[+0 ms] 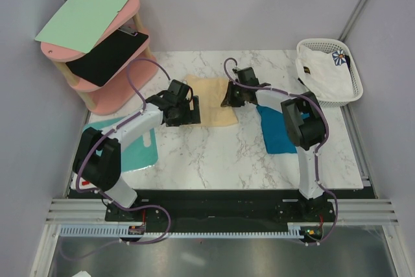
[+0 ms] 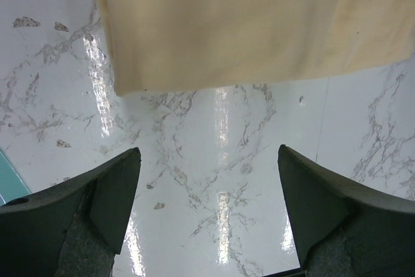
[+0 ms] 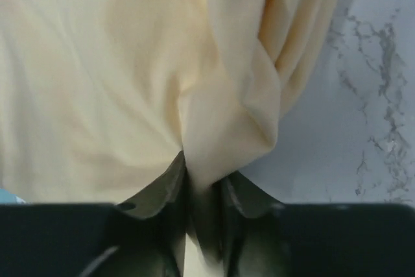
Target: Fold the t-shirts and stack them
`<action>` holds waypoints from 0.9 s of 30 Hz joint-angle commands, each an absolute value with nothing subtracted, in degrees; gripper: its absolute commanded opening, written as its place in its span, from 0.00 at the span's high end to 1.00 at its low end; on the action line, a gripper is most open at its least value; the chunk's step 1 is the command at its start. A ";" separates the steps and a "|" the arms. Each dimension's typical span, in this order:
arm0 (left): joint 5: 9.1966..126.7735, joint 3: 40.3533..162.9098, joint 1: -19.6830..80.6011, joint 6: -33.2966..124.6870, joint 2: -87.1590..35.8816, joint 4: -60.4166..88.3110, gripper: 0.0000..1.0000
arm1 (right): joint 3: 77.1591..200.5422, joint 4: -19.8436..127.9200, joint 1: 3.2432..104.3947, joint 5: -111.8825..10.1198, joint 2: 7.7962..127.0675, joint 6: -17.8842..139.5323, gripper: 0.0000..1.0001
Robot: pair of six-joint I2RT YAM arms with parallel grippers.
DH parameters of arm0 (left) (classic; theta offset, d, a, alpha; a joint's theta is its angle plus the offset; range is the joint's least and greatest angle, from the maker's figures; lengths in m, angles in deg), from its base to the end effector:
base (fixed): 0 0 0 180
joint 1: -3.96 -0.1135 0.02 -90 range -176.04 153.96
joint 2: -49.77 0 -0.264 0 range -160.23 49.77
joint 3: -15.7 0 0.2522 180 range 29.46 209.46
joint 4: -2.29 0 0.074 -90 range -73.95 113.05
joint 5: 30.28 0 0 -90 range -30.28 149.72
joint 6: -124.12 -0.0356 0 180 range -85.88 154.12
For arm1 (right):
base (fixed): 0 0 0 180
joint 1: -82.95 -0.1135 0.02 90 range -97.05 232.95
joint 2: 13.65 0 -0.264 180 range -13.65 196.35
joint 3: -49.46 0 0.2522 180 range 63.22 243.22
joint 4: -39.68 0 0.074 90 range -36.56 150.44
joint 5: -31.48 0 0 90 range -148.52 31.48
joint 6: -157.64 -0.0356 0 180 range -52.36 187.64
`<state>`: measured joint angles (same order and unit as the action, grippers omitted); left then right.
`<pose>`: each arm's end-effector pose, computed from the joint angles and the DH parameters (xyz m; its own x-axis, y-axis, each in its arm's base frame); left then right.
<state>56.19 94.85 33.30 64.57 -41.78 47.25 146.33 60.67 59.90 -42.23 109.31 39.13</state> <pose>0.2910 -0.1610 0.2310 -0.8660 -0.0935 -0.4912 0.0246 0.9732 -0.2286 0.4229 0.1908 0.1449 -0.8554 0.1339 -0.5004 -0.1631 0.8473 0.5055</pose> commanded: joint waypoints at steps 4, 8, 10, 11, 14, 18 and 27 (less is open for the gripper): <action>53.92 96.00 33.14 62.59 -37.87 48.48 0.07 | 150.49 78.04 52.72 -50.69 111.52 45.57 0.98; 53.57 96.61 32.96 62.42 -35.84 49.18 0.07 | 145.94 81.30 52.10 -54.82 104.23 46.89 1.00; 53.48 97.05 32.79 62.15 -35.05 49.53 0.07 | 144.87 84.01 52.10 -58.16 99.32 47.86 1.00; 53.48 97.14 32.79 62.07 -34.79 49.62 0.07 | 144.61 85.25 52.27 -60.35 97.99 48.56 1.00; 53.66 97.58 32.70 61.98 -34.87 49.80 0.07 | 145.13 89.47 52.88 -65.45 93.06 49.70 1.00; 54.36 97.58 32.70 62.24 -35.49 49.80 0.07 | 145.92 93.78 54.90 -67.84 88.49 50.67 1.00; 55.15 97.49 32.70 62.33 -36.36 49.71 0.07 | 141.44 97.56 61.15 -70.12 78.47 50.50 0.99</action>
<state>55.28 95.87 32.91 64.22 -36.43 50.18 143.11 94.74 59.42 -66.55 83.28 49.92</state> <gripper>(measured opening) 0.932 0.056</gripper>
